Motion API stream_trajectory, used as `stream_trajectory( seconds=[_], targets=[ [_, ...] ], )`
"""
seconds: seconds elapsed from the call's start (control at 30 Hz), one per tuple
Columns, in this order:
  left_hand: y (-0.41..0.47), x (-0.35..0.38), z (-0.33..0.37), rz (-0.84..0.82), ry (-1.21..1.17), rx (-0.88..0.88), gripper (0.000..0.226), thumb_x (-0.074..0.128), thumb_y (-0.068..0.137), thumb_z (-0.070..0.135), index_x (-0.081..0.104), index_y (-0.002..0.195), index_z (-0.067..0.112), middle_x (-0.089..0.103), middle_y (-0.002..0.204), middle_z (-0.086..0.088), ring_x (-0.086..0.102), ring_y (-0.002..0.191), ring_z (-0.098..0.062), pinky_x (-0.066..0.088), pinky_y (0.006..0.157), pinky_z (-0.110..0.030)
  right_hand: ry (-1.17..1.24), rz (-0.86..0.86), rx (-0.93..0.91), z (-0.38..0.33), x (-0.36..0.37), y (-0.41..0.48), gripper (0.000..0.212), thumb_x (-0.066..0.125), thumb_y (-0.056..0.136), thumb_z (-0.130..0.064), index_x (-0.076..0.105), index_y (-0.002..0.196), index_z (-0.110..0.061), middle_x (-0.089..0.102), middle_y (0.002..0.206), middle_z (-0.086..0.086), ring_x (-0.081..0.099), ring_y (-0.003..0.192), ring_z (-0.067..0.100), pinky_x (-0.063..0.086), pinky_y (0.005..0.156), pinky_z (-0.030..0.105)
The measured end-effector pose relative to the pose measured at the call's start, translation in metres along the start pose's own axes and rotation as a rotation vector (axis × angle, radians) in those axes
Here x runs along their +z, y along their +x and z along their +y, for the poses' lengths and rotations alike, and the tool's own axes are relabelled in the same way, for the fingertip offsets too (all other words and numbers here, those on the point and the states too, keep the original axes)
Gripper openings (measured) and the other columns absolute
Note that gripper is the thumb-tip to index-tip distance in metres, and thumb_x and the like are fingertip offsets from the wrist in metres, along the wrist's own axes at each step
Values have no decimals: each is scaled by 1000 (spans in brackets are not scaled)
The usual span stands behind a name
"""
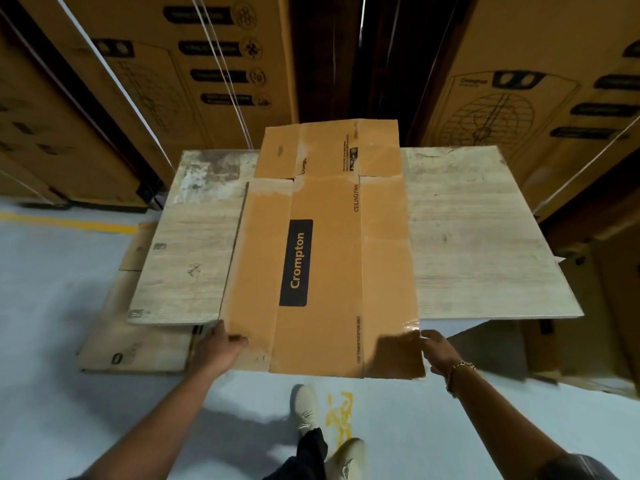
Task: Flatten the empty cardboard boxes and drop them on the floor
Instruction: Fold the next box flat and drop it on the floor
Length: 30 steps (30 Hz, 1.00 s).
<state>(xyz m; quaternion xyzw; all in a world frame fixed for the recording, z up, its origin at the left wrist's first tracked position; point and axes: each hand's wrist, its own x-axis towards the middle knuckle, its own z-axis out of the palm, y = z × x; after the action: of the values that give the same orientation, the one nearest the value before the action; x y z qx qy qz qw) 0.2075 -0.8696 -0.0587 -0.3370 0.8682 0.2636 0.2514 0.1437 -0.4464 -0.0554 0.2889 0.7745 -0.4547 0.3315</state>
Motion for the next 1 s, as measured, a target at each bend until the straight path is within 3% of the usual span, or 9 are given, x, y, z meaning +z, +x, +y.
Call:
stream_trajectory(
  seconds=[0.17, 0.23, 0.27, 0.4, 0.5, 0.6, 0.77, 0.93, 1.0],
  targets=[
    [60, 9, -25, -69, -546, -218, 95, 90, 61, 46, 38, 131, 9, 63, 116, -13, 61, 110, -37, 48, 93, -43, 157, -71, 54, -14, 7, 6, 23, 58, 95, -43, 61, 94, -21, 58, 117, 11, 52, 115, 31, 41, 103, 50],
    [69, 7, -22, -32, -688, -217, 45, 82, 77, 31, 57, 107, 7, 67, 100, -13, 62, 109, -36, 45, 95, -42, 184, -47, 77, -15, 6, 15, 45, 63, 86, -54, 68, 103, -13, 62, 122, 12, 54, 114, 30, 40, 105, 49],
    [68, 4, -19, -22, -674, -213, 31, 75, 86, 28, 64, 105, 7, 68, 105, -14, 61, 111, -34, 43, 93, -39, 207, -44, 77, -15, 5, 19, 57, 67, 77, -61, 69, 106, -12, 65, 122, 12, 57, 113, 30, 40, 106, 50],
    [57, -2, -7, -51, -563, -256, 56, 55, 97, 45, 55, 135, 3, 55, 136, -19, 52, 122, -37, 39, 90, -38, 307, -99, 90, -22, 12, 20, 105, 73, 43, -82, 62, 120, -10, 64, 121, 11, 57, 113, 34, 40, 106, 52],
    [54, -3, -9, 27, -598, -252, 49, 54, 100, 36, 56, 130, -3, 59, 126, -23, 55, 114, -37, 41, 92, -39, 482, -276, 157, -21, 28, 15, 80, 56, 81, -71, 48, 136, -14, 58, 133, 16, 56, 119, 40, 33, 110, 53],
    [50, -12, -11, 18, -663, -256, 45, 52, 101, 35, 59, 129, 0, 60, 128, -20, 55, 117, -36, 39, 94, -34, 555, -340, 205, -14, 46, 17, 80, 53, 79, -77, 56, 134, -19, 66, 124, 20, 63, 113, 43, 42, 103, 59],
    [42, -16, -16, 30, -731, -261, 45, 53, 97, 45, 64, 125, 13, 65, 126, -12, 59, 114, -33, 43, 106, -50, 719, -442, 176, -18, 64, 6, 74, 48, 83, -72, 64, 127, -14, 67, 120, 23, 65, 107, 45, 51, 90, 58],
    [17, -15, 1, 233, -664, -257, 45, 47, 95, 57, 66, 102, 17, 65, 106, -12, 61, 99, -34, 48, 88, -43, 835, -457, 63, -28, 53, -16, 68, 51, 86, -65, 65, 127, -12, 67, 121, 22, 68, 101, 41, 56, 80, 52],
    [5, -12, 14, 187, -736, -245, 49, 43, 93, 62, 63, 95, 18, 66, 96, -10, 63, 91, -32, 50, 83, -43, 872, -465, 46, -33, 47, -22, 76, 52, 81, -71, 65, 128, -14, 65, 124, 22, 65, 108, 42, 55, 84, 53]
  ],
)
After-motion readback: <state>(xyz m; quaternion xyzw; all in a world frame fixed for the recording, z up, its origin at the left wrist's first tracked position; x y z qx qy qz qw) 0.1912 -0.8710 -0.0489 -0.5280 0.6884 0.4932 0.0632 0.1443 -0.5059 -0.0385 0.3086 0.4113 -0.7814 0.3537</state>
